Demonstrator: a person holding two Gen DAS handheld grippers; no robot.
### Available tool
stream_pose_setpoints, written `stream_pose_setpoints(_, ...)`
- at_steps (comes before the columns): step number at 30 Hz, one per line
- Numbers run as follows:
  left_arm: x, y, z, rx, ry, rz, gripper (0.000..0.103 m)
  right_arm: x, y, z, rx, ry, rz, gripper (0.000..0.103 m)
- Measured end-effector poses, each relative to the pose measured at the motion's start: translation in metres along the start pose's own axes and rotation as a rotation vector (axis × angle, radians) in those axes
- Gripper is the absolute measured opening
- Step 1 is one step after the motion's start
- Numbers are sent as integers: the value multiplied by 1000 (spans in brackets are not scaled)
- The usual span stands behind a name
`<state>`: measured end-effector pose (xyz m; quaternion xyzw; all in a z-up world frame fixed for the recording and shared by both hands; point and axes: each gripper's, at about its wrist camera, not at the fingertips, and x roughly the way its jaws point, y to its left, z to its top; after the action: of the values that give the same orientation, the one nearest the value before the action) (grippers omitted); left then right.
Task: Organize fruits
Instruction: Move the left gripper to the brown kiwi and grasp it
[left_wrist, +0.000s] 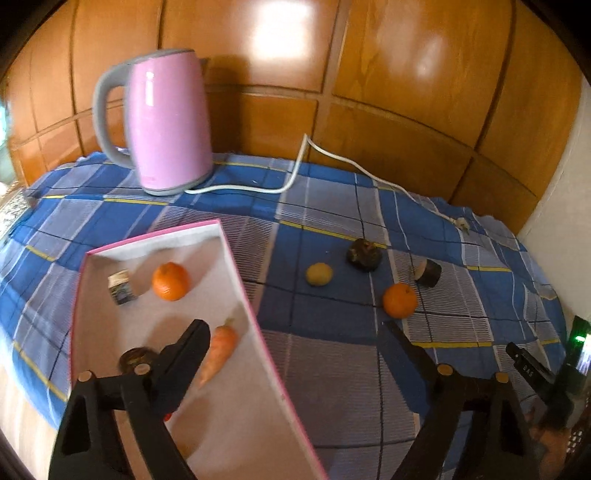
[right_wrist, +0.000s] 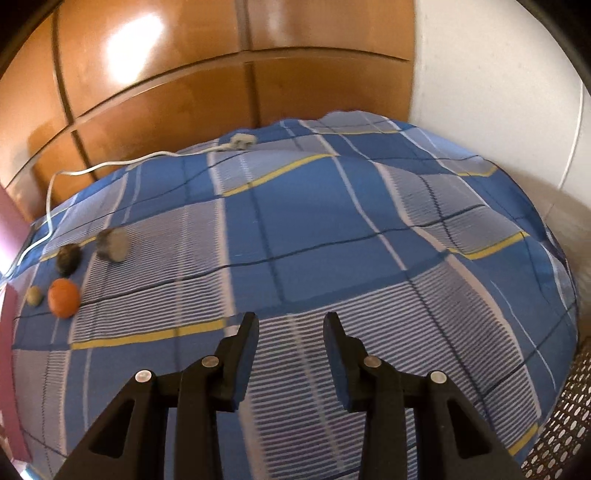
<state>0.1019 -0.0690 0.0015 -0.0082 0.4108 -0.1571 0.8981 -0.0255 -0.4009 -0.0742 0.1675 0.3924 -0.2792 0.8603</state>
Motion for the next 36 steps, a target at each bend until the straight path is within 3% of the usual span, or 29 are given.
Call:
stream_pose_setpoints(16,62,-19,25,4,92,20,87,14,-22,2,42,-10,-64,37)
stream_pose_setpoints(23,90,-28,34,25,128,20,68,17,-18,1,18,-23,-72,46)
stream_pose_setpoints(28,115,-28,39,10,172,27,63,18,-13,-1,1,-35,-72,57)
stream_pose_setpoints(34,143,-32,42,12,225,46,40,21,-10,-1,-5,-40,-61,67)
stream_pose_setpoints(36,146,-34,41,20,214,62,39,22,-8,-1,-11,-41,-60,69)
